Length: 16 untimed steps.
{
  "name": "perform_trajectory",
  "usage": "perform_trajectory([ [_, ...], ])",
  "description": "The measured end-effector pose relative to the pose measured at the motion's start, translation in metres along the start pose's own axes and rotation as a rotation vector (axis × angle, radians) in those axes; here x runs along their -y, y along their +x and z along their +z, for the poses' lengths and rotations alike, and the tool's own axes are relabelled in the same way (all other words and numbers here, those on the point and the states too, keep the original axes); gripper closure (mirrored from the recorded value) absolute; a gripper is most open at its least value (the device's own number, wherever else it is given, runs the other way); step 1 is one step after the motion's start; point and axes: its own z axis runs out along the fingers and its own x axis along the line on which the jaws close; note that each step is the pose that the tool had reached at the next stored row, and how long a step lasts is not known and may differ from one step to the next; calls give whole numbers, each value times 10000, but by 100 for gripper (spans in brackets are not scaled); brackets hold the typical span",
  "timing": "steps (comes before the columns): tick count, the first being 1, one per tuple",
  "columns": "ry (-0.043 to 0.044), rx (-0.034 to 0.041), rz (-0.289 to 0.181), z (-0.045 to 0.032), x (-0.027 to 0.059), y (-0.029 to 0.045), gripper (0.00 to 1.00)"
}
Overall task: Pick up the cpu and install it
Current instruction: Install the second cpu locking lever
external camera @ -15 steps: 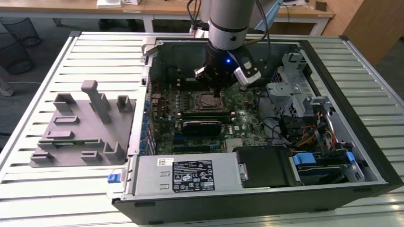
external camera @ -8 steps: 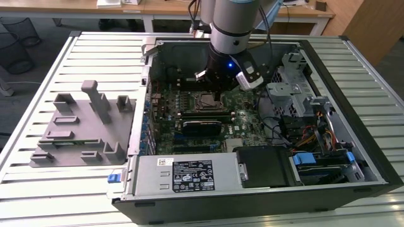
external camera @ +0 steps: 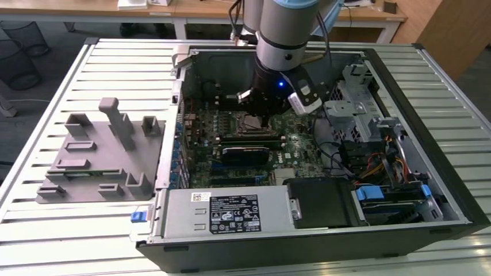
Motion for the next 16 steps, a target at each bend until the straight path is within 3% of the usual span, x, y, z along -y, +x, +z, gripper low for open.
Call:
perform_trajectory([
  [4,-2,0,1,-5,64,14,89],
  [16,-11,3,0,8,43,254,89],
])
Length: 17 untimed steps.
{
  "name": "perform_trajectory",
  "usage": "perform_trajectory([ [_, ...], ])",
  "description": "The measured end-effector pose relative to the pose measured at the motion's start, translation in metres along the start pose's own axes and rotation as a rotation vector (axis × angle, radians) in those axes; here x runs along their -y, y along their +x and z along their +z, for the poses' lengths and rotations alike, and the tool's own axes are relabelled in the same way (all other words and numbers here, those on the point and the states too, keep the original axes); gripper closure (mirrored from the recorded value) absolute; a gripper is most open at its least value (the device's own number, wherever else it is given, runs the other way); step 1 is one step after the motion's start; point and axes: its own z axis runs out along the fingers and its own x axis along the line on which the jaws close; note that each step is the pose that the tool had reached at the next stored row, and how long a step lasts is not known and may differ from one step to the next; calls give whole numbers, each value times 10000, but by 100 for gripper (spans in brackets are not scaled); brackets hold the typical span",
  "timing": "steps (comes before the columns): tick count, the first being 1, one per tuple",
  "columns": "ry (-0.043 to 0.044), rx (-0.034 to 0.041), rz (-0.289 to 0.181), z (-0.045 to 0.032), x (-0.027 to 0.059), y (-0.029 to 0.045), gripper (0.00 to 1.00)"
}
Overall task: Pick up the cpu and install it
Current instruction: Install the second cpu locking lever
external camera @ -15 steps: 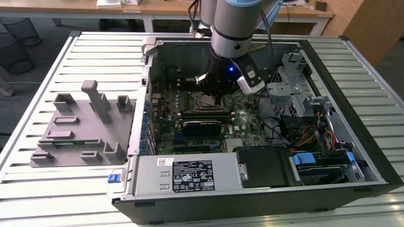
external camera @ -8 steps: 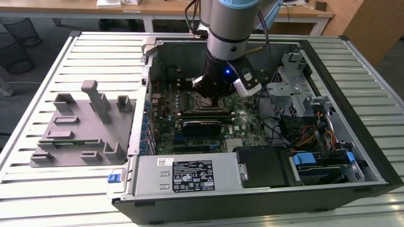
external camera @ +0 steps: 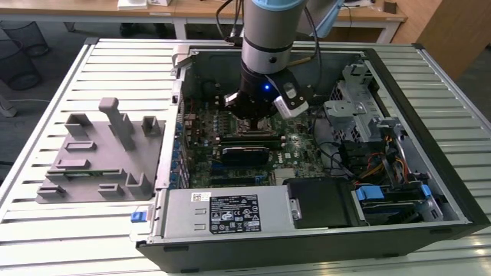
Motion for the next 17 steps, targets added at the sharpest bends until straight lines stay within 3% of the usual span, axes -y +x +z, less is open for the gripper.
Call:
perform_trajectory([
  [5,-17,0,-2,21,-1,25,89],
  [11,-44,2,-6,104,4,38,89],
  [12,-93,5,-10,110,6,38,89],
  [13,-202,18,-13,115,7,38,89],
  [15,-489,48,-21,120,13,39,89],
  [16,-574,56,-24,121,19,40,89],
  [17,-586,58,-24,121,27,41,89],
])
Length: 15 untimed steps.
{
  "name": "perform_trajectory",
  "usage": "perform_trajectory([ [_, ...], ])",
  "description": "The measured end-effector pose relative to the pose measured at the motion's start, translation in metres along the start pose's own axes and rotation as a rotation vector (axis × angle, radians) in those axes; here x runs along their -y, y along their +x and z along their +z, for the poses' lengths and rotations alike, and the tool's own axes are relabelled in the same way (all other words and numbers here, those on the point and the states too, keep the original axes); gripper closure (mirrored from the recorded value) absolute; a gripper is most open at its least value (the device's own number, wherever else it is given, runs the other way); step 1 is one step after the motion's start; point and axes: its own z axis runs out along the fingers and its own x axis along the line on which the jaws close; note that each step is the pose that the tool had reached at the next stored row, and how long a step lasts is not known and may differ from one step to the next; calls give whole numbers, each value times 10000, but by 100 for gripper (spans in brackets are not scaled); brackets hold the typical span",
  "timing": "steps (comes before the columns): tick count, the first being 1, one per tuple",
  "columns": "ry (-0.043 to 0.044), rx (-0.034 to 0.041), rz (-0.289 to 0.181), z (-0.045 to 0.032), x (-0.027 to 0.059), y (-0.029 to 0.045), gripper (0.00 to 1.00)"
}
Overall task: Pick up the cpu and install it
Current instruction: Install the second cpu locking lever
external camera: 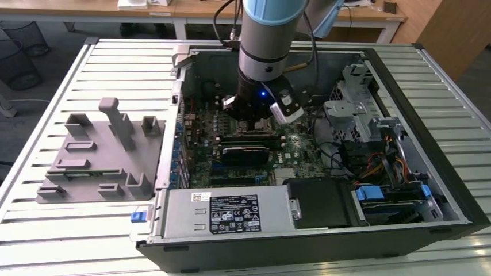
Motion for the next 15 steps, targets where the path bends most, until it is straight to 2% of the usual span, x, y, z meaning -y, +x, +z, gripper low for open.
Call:
perform_trajectory([
  [7,-18,1,1,-10,85,32,89],
  [12,-95,9,-2,-8,111,111,89],
  [15,-171,16,-4,8,116,139,89],
])
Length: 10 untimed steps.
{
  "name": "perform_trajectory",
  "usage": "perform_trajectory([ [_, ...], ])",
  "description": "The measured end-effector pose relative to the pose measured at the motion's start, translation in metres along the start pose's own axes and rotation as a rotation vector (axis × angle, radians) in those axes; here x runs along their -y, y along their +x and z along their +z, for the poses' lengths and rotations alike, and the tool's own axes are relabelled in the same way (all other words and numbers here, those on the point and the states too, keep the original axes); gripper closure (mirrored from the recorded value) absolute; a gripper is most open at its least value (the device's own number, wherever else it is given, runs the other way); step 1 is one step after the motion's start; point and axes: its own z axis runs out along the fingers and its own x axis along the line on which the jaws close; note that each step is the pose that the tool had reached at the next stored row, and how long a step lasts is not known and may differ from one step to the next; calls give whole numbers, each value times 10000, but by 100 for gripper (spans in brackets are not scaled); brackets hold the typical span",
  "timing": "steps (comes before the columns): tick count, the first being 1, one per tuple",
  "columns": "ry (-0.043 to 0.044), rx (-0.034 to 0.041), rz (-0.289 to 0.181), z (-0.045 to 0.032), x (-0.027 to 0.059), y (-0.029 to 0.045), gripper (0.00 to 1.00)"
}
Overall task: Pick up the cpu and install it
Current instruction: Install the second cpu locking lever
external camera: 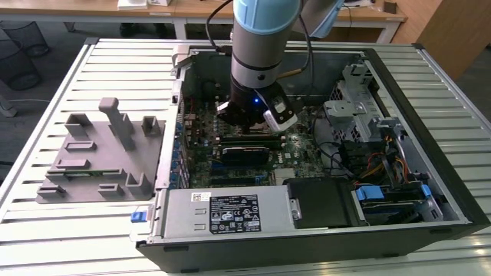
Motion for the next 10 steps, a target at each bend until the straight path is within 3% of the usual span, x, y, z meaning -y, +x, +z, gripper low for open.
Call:
perform_trajectory([
  [4,-289,27,-10,12,2,21,89],
  [10,-318,25,-9,58,46,67,89],
])
